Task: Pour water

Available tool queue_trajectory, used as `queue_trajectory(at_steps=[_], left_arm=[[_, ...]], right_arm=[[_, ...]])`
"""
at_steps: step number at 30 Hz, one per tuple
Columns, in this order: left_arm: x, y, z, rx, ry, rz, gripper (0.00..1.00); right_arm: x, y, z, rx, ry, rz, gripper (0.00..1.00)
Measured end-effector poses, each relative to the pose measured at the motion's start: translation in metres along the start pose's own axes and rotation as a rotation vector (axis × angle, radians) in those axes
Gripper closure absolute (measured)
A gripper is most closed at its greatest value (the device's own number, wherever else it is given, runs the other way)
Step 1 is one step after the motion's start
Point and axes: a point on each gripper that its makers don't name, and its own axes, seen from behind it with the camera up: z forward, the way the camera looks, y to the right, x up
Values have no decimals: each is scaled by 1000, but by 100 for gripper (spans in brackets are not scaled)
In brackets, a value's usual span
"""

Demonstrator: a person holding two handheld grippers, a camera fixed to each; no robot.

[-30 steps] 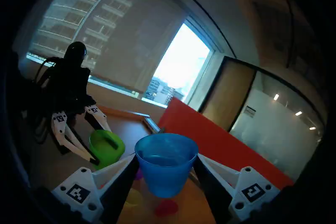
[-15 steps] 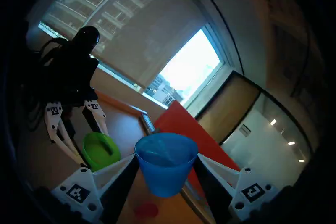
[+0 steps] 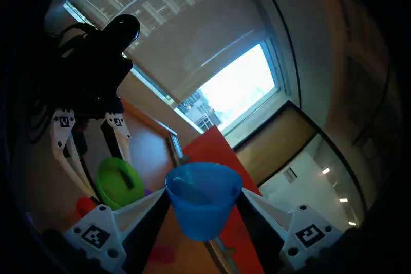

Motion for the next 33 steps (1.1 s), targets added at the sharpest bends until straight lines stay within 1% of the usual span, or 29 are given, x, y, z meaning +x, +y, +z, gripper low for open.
queue_trajectory(at_steps=[15,23,33], left_arm=[[-1,2,5,-9,-1,-3,15],[0,4,7,-17,0,-3,15],[-2,5,8,-19,-2,2,16]], right_arm=[[-4,-1,5,-14,-38,-180,11],[-4,-1,6,-26,-44,-233,11],[-2,3,6,-42,-42,-276,11]])
